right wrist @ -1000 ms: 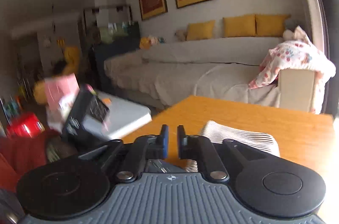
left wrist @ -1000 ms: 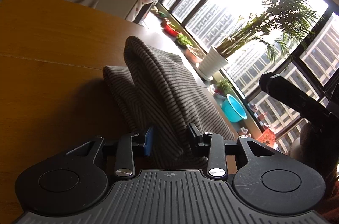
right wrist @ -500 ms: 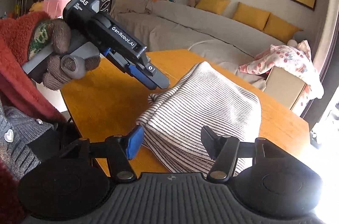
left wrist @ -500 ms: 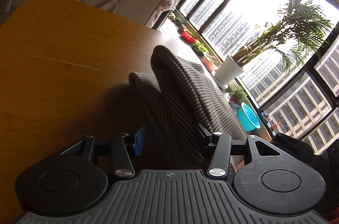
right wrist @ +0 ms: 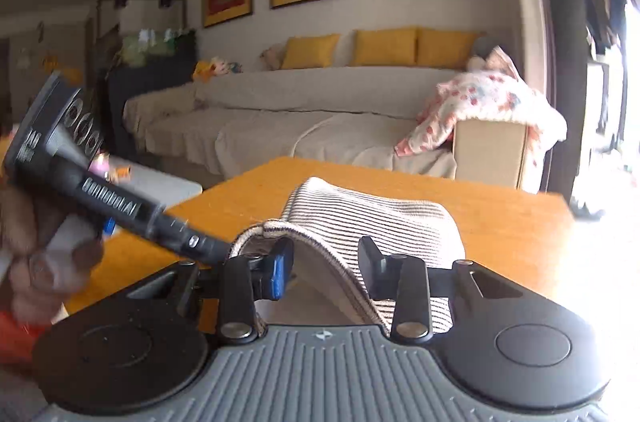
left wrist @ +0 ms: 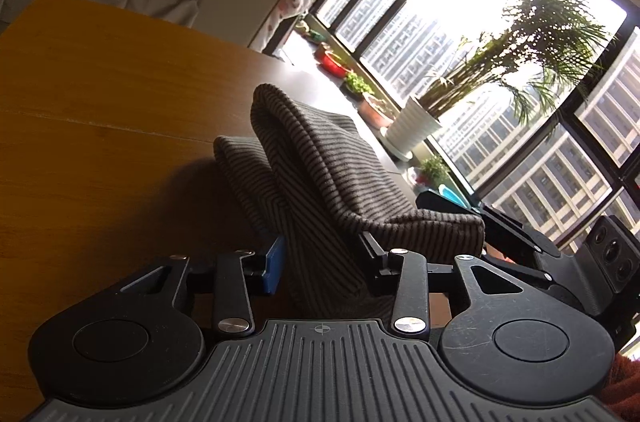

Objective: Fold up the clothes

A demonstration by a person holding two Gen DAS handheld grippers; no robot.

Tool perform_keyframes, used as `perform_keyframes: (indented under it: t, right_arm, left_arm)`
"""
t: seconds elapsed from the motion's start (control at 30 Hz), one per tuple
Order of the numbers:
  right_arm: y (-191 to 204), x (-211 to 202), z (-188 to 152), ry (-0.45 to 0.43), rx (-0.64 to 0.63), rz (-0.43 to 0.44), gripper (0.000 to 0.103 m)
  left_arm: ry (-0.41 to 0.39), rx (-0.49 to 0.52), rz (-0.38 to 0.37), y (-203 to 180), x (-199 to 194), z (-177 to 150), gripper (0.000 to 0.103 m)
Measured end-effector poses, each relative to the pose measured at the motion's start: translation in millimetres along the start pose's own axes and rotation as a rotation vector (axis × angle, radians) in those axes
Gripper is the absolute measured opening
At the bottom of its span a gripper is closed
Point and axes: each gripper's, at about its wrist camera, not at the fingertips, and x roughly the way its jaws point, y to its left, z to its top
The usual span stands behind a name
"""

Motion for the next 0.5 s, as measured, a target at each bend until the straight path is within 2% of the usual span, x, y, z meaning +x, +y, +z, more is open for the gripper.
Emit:
perform_keyframes:
  t: [0.03,0.13,0.2,0.27,0.37,0.5]
  right_arm:
    - [-8.9,0.9,5.0,0.001,0.087,0.038,0.018]
    - [-29.2,-5.3,22.7,-0.030,0.305,0.198,0.015]
    - [-29.8,-13.1,35.9,-0.076,0.314,0.271,0.015]
    - [-29.0,-11.2,40.2,-0.071,0.307,0.317,0.015]
    - [-22.7,11.4,25.0,0.033,0.272,0.305,0.015]
    - [-25.4,36.2,-4.2,0.143,0.273,0.244,0.016]
  left_arm:
    - [0.008,0.002,-0.010,-0.8,1.6,-1.3,0.038]
    - [0.042,0.032,-0.049,-9.2,11.2,-6.8,0.037]
    - [0.057,0.052,-0.056,-14.8,19.6,-10.5,0.037]
    - [0.068,0.047,-0.059,-14.4,29.4,-12.5,0.037]
    - [0.074,0.048,-0.080,-13.3,35.8,-17.8,0.038]
    - [0.083,0.077,-0.095,-14.4,32.2,-22.1,0.046]
